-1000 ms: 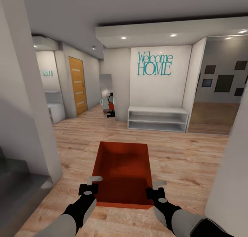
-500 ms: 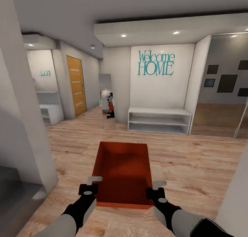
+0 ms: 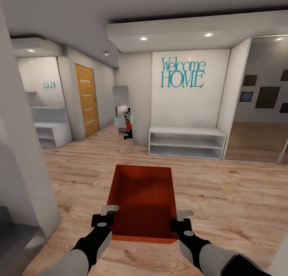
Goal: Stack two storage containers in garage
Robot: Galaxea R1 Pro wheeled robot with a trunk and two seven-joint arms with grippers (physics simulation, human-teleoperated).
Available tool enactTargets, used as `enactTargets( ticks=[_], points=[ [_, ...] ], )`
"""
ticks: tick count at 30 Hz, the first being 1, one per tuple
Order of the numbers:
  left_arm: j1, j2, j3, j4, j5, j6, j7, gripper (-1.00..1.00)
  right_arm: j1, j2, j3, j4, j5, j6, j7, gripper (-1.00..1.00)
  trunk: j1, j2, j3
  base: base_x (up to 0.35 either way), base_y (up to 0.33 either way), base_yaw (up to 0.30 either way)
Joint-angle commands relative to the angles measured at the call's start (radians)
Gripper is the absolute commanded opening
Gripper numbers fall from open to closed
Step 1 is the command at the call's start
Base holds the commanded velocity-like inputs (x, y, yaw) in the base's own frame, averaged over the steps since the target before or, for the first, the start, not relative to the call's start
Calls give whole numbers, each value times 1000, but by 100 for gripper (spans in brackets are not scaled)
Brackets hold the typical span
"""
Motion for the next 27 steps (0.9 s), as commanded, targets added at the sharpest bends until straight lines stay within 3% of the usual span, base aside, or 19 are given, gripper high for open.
enactTargets(
  ticks=[1, 7, 11, 14, 20, 27],
  points=[
    [-1, -7, 11, 2, 88, 7, 7, -100, -1, 0, -4, -1, -11, -32, -34, -100, 0, 0, -1, 322, 0, 0],
    [0, -7, 11, 2, 88, 7, 7, -100, -1, 0, -7, -1, -23, -31, -35, -100, 0, 0, -1, 322, 0, 0],
    [0, -7, 11, 2, 88, 7, 7, -100, -1, -2, -8, -1, -91, -31, -34, -100, 0, 0, -1, 322, 0, 45],
    [-1, -7, 11, 2, 88, 7, 7, -100, -1, -1, -8, -1, -104, -31, -34, -100, 0, 0, -1, 322, 0, 210],
    [-1, -7, 11, 2, 88, 7, 7, -100, -1, -1, -7, -1, -105, -32, -34, -100, 0, 0, -1, 322, 0, 266],
    [-1, -7, 11, 1, 88, 7, 7, -100, -1, -1, -7, -1, -105, -32, -34, -100, 0, 0, -1, 322, 0, 33]
  ],
)
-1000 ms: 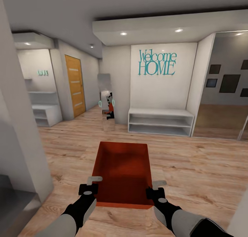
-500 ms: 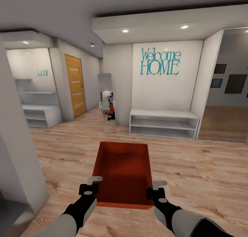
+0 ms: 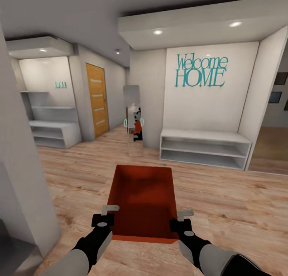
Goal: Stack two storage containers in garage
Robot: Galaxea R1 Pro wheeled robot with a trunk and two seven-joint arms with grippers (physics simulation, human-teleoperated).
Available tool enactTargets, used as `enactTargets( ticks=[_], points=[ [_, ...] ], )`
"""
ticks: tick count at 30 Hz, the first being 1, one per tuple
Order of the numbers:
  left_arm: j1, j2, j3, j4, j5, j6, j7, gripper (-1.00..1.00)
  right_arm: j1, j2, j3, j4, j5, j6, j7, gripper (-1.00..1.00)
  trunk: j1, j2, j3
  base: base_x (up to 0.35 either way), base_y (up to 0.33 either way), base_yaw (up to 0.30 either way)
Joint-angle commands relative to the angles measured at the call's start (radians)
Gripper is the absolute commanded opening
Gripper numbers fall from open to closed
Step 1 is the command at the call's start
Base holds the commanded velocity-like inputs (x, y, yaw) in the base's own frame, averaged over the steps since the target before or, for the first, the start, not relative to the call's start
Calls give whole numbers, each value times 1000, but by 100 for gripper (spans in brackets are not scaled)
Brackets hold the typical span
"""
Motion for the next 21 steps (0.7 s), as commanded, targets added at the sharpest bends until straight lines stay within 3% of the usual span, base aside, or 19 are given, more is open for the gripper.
enactTargets(
  ticks=[1, 2, 3, 6, 8, 12, 21],
  points=[
    [0, -4, 9, 2, 94, 7, 7, -100, -2, 1, -91, -1, -10, -29, -36, -100, 0, -1, -1, 322, 0, 4],
    [0, -4, 9, 2, 94, 7, 7, -100, -2, 1, -91, -1, -10, -29, -36, -100, 0, -1, -1, 322, 0, 2],
    [1, -2, -2, -7, 5, 6, 9, -100, -2, -1, 3, 0, -13, -9, -10, -100, 1, -1, -1, 0, 0, 0],
    [1, 2, -14, -4, 26, 6, 4, -100, -2, 3, -10, 3, 13, -10, -13, -100, 1, -1, -1, 0, 0, 0],
    [1, 3, -19, -4, 22, 6, 2, -100, -2, 4, -14, 4, 27, -12, -7, -100, 1, -1, -1, 0, 0, 0],
    [0, 4, -7, -7, 6, 6, 1, -100, -2, 5, 19, 5, -20, -15, -3, -100, 1, -1, -1, 0, 0, 0],
    [-1, 3, -10, -9, 7, 6, 2, -100, -2, 5, 93, 5, -96, -20, -2, -100, 1, -1, -1, 62, 0, 0]
  ],
)
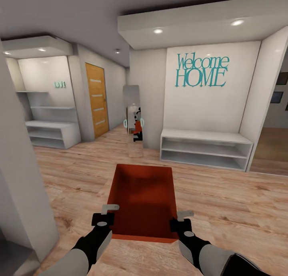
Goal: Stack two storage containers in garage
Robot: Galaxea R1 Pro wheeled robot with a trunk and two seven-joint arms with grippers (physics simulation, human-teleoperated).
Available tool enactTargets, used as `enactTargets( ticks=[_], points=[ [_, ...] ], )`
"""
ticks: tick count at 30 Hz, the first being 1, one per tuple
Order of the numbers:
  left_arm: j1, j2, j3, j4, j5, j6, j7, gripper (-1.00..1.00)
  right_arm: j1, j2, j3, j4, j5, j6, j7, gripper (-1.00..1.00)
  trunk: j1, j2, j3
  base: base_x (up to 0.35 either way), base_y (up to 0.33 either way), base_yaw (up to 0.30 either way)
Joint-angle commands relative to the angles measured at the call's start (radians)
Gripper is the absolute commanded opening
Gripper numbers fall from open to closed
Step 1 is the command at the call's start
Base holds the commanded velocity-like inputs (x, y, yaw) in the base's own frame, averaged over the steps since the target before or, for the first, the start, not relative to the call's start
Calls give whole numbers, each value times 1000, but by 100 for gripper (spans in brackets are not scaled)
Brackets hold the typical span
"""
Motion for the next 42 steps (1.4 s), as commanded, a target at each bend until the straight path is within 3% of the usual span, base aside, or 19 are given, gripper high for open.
enactTargets(
  ticks=[1, 13, 14, 42],
  points=[
    [-1, 0, -3, 0, 5, 7, 7, -100, -1, 1, 3, -5, 0, 1, -4, -100, 0, -1, -1, 258, 0, 0],
    [-1, 0, 9, 3, -9, 7, 6, -100, -1, 1, 118, -6, -117, 2, -4, -100, 0, -1, -1, 312, 0, 0],
    [-1, 0, 10, 3, 59, 7, 6, -100, -1, 1, -87, -6, 89, 2, -4, -100, 0, -1, -1, 321, 0, 0],
    [-1, 0, 11, 3, 59, 7, 6, -100, -1, 1, -87, -6, 87, 1, -5, -100, 0, -1, -1, 321, 0, 0]
  ],
)
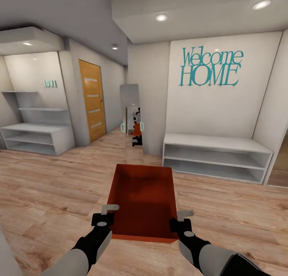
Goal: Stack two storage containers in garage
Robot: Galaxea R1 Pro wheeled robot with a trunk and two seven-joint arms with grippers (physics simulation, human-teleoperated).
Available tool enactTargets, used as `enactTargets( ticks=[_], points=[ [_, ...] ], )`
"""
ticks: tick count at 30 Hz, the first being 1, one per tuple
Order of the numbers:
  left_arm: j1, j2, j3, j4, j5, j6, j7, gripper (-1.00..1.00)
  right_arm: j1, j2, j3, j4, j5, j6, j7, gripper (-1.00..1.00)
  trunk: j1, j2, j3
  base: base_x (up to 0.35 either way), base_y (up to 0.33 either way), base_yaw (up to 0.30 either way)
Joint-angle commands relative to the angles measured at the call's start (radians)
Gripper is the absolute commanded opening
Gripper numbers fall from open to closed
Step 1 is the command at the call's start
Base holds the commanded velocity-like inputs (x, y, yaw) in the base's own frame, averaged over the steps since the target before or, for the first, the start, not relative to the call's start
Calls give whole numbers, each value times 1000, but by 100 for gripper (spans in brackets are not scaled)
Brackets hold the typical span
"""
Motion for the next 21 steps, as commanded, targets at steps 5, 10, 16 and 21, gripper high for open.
enactTargets(
  ticks=[5, 10, 16, 21],
  points=[
    [-1, 0, 8, 1, 61, 7, 5, -100, -1, 0, -12, -6, 11, 0, -4, -100, 0, -1, -1, 321, 0, 0],
    [-1, 0, 9, 1, 63, 7, 5, -100, -1, 1, -12, -6, 10, -4, -4, -100, 0, -1, -1, 321, 0, 21],
    [-1, 0, 9, 1, 63, 7, 6, -100, -1, 1, -12, -6, 11, -4, -4, -100, 0, -1, -1, 321, 0, 193],
    [-1, 0, 9, 1, 63, 7, 6, -100, -1, 1, -12, -6, 11, -4, -4, -100, 0, -1, -1, 321, 0, 260]
  ],
)
